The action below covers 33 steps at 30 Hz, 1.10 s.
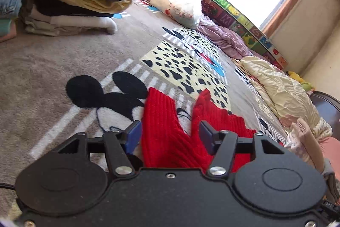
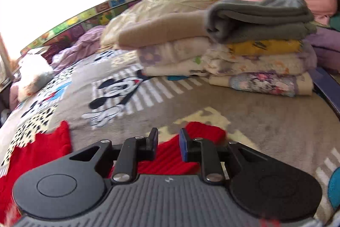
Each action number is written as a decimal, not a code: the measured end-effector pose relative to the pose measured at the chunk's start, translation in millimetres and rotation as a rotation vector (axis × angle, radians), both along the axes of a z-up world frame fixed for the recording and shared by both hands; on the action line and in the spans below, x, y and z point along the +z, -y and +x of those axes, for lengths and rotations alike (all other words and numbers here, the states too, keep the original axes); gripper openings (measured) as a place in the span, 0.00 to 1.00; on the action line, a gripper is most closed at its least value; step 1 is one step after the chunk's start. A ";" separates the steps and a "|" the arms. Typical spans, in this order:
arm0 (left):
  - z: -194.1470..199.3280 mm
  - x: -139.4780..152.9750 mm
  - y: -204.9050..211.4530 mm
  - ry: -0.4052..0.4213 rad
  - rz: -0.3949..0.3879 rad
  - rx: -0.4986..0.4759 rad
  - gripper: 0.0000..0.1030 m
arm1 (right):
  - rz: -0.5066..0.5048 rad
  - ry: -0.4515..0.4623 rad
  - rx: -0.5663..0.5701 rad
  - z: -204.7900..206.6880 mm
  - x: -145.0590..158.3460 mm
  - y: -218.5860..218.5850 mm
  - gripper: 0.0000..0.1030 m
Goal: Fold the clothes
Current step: 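Lay the sweater flat on the bed, pulling its hem with both grippers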
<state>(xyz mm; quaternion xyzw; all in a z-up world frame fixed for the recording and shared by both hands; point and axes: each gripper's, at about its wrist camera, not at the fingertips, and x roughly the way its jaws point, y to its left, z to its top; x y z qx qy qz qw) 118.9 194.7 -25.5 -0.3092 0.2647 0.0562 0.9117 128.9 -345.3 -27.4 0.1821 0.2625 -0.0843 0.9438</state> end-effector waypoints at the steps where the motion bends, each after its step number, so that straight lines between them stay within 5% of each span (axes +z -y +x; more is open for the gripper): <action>1: -0.2 -2.9 -6.2 -0.011 -0.007 0.020 0.57 | -0.007 0.003 0.078 -1.1 2.3 -16.3 0.23; 6: 10.0 -21.4 -19.5 -0.035 -0.071 0.013 0.58 | 0.014 -0.032 0.490 -4.1 -0.2 -110.0 0.24; 12: 42.3 -45.9 -18.9 -0.080 -0.065 -0.019 0.49 | -0.060 -0.090 0.754 -19.1 -19.8 -190.2 0.24; 16: 52.3 -50.3 -9.7 -0.063 -0.001 -0.039 0.42 | -0.020 -0.129 0.749 -28.3 -36.6 -193.5 0.25; 17: 54.1 -50.6 -5.9 -0.067 0.021 -0.058 0.21 | 0.007 -0.124 0.737 -31.2 -37.7 -191.4 0.25; 18: 55.4 -51.7 -2.8 -0.075 0.034 -0.073 0.12 | 0.033 -0.128 0.726 -30.6 -38.3 -188.3 0.25; 20: 48.5 -46.2 -3.4 -0.058 0.045 -0.044 0.06 | 0.065 -0.135 0.709 -30.2 -40.2 -186.9 0.25; 25: 11.7 -13.5 -20.8 0.044 0.069 0.090 0.05 | 0.055 -0.137 0.690 -33.4 -44.3 -191.6 0.26; 31: -23.5 -28.0 -61.4 -0.161 -0.038 0.276 0.09 | 0.074 -0.135 0.676 -39.2 -46.1 -186.4 0.26; 33: -23.9 -33.4 -66.8 -0.197 -0.083 0.295 0.28 | 0.084 -0.146 0.664 -40.4 -43.5 -185.4 0.26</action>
